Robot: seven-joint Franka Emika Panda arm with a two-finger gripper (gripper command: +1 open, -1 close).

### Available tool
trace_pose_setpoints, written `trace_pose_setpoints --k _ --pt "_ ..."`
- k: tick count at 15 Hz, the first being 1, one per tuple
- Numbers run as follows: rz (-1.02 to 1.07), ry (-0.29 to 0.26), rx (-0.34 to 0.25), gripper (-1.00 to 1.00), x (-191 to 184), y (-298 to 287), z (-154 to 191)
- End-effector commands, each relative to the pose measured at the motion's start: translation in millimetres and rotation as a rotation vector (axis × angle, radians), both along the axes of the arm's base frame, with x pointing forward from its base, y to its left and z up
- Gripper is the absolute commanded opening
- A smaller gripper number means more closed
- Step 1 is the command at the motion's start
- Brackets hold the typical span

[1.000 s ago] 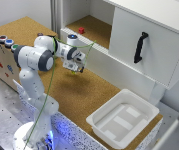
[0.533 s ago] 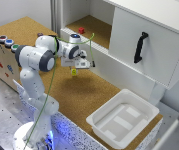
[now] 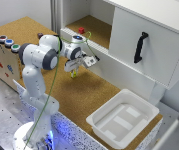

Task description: Grasp the yellow block, then rotate it left

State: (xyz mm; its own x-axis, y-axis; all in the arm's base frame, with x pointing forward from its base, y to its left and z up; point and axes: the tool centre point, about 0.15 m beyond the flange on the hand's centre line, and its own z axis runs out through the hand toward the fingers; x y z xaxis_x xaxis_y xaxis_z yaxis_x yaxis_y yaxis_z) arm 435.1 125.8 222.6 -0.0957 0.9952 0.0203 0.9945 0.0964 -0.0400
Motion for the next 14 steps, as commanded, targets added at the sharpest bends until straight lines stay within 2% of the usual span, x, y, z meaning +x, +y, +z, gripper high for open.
trace_pose_setpoints --k 1,4,7,9,12,13,14 --pt "-0.010 0.033 0.033 1.00 5.3 8.6 10.5" --pt "-0.139 0.036 0.077 1.00 0.2 12.7 27.9" --pt "-0.286 0.032 0.086 1.00 -16.3 20.4 42.6" --pt "-0.396 0.025 0.072 1.00 -34.1 29.4 47.8" --pt "-0.550 -0.017 0.027 1.00 -51.3 43.3 54.1" --pt "-0.650 -0.046 0.004 1.00 -54.7 48.4 57.3" --pt "-0.748 -0.050 0.005 1.00 -55.8 50.6 60.9"
